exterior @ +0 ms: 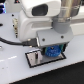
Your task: Insert the blue gear onto the right peg, followed by the red gear
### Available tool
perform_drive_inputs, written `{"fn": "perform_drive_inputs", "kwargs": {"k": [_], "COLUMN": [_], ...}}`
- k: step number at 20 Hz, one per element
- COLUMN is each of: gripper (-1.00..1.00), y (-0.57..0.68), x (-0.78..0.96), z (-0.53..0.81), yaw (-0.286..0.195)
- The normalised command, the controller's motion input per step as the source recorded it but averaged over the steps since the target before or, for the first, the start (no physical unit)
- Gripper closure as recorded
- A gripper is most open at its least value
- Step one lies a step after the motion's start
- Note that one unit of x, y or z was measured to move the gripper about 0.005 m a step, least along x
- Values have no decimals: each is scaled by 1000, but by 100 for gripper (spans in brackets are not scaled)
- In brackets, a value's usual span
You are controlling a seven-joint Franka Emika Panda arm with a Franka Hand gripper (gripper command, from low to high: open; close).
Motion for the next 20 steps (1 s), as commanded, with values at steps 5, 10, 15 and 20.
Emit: {"fn": "perform_drive_inputs", "kwargs": {"k": [5, 10, 15, 20], "gripper": [100, -100, -100, -100], "y": [-9, 97, 148, 149], "x": [73, 24, -58, -229], "z": [-219, 94, 431, 430], "yaw": [0, 0, 0, 0]}}
